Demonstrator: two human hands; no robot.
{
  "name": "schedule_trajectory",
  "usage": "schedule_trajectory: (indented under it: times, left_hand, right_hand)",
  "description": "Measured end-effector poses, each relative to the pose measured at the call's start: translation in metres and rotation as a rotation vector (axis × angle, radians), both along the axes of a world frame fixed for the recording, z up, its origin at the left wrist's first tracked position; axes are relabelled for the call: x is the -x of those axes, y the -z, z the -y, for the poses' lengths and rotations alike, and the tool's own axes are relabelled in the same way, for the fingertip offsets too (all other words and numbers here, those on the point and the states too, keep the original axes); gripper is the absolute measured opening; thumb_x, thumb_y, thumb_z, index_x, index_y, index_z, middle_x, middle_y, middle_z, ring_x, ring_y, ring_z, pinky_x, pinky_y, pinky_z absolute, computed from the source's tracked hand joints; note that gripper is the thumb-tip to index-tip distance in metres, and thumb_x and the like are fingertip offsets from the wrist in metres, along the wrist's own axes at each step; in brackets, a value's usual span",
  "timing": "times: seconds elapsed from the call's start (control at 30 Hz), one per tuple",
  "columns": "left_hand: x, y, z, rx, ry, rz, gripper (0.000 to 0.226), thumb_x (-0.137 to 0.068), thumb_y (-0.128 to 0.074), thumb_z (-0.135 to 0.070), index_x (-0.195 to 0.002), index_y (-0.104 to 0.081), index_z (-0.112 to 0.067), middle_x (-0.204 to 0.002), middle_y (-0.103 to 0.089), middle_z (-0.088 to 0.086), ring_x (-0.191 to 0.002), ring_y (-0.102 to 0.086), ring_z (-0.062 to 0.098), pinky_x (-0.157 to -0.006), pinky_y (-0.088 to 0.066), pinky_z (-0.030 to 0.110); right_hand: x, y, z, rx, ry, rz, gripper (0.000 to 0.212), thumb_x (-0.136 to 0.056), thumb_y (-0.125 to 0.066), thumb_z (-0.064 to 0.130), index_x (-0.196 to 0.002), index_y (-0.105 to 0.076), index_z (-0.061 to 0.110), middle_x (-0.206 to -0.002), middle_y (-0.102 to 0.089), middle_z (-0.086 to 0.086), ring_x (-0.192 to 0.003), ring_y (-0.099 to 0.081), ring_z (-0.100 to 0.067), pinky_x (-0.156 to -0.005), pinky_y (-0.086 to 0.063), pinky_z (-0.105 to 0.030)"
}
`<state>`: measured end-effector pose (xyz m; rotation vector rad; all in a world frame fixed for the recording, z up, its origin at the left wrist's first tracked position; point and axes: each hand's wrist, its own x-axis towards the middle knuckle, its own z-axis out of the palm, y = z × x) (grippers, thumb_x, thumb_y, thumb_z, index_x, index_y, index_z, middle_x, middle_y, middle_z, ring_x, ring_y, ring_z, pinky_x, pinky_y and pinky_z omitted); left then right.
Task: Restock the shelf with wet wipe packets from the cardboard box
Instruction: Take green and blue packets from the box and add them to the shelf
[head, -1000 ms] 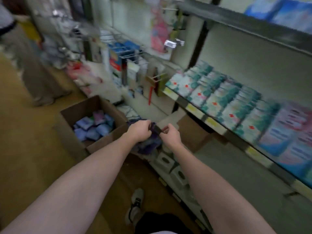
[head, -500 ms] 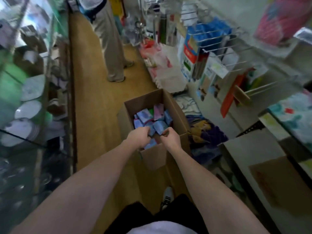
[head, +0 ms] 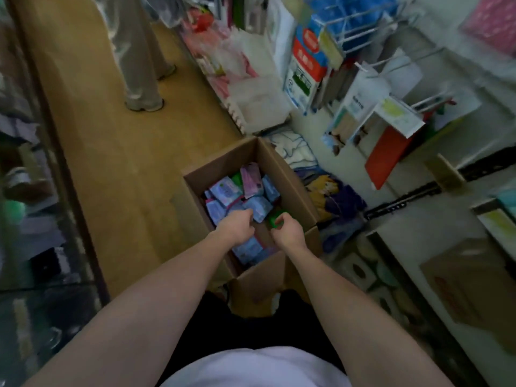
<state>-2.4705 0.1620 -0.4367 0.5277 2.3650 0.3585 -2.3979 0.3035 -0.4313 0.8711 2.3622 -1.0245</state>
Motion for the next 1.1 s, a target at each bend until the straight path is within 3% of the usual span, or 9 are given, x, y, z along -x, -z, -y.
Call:
schedule_trajectory:
  times: [0.13, 0.27, 0.4, 0.73, 0.87, 1.1]
  left_hand:
    - [0.027, 0.022, -0.006, -0.060, 0.089, 0.062, 0.019, -0.089, -0.055, -0.015, -0.104, -0.053, -0.005, -0.108, -0.060, 0.018, -0.102, -0.057, 0.035, -0.076, -0.044, 0.039]
    - [0.038, 0.048, -0.010, -0.020, 0.148, 0.140, 0.030, -0.089, -0.056, -0.016, -0.115, -0.050, -0.003, -0.116, -0.059, 0.019, -0.108, -0.056, 0.037, -0.081, -0.046, 0.042]
    - [0.044, 0.072, -0.019, -0.010, 0.152, 0.206, 0.049, -0.090, -0.056, -0.013, -0.136, -0.041, -0.006, -0.124, -0.056, 0.017, -0.113, -0.055, 0.035, -0.080, -0.047, 0.039]
    - [0.047, 0.153, -0.068, -0.029, 0.002, 0.270, 0.041, -0.085, -0.057, -0.010, -0.125, -0.049, -0.008, -0.123, -0.057, 0.018, -0.113, -0.056, 0.036, -0.091, -0.049, 0.044]
    - [0.050, 0.185, -0.086, -0.012, -0.047, 0.306, 0.032, -0.088, -0.055, -0.015, -0.118, -0.049, -0.007, -0.117, -0.058, 0.018, -0.107, -0.058, 0.035, -0.088, -0.050, 0.043]
    - [0.060, 0.241, -0.114, -0.002, -0.171, 0.353, 0.040, -0.092, -0.059, -0.020, -0.124, -0.046, 0.000, -0.125, -0.052, 0.023, -0.114, -0.052, 0.039, -0.091, -0.046, 0.040]
  right_hand:
    - [0.012, 0.010, -0.002, -0.080, -0.037, 0.104, 0.029, -0.089, -0.066, 0.017, -0.114, -0.054, 0.009, -0.114, -0.055, -0.013, -0.105, -0.057, -0.032, -0.087, -0.045, -0.035]
    - [0.018, 0.025, -0.005, -0.133, -0.062, 0.157, 0.029, -0.089, -0.064, 0.016, -0.115, -0.052, 0.009, -0.118, -0.051, -0.015, -0.110, -0.053, -0.034, -0.095, -0.046, -0.041]
    - [0.024, 0.043, -0.017, -0.170, -0.103, 0.219, 0.028, -0.092, -0.063, 0.021, -0.114, -0.051, 0.011, -0.118, -0.050, -0.015, -0.112, -0.052, -0.035, -0.094, -0.045, -0.042]
    - [0.048, 0.120, -0.055, -0.120, -0.202, 0.299, 0.042, -0.093, -0.064, 0.021, -0.128, -0.045, 0.008, -0.126, -0.049, -0.017, -0.114, -0.052, -0.037, -0.091, -0.046, -0.042]
    - [0.061, 0.154, -0.064, -0.097, -0.224, 0.348, 0.052, -0.090, -0.068, 0.020, -0.134, -0.042, 0.008, -0.132, -0.047, -0.019, -0.117, -0.054, -0.039, -0.091, -0.047, -0.042]
    - [0.073, 0.189, -0.075, -0.058, -0.246, 0.399, 0.065, -0.091, -0.065, 0.016, -0.148, -0.032, 0.011, -0.147, -0.039, -0.016, -0.134, -0.043, -0.035, -0.104, -0.041, -0.041]
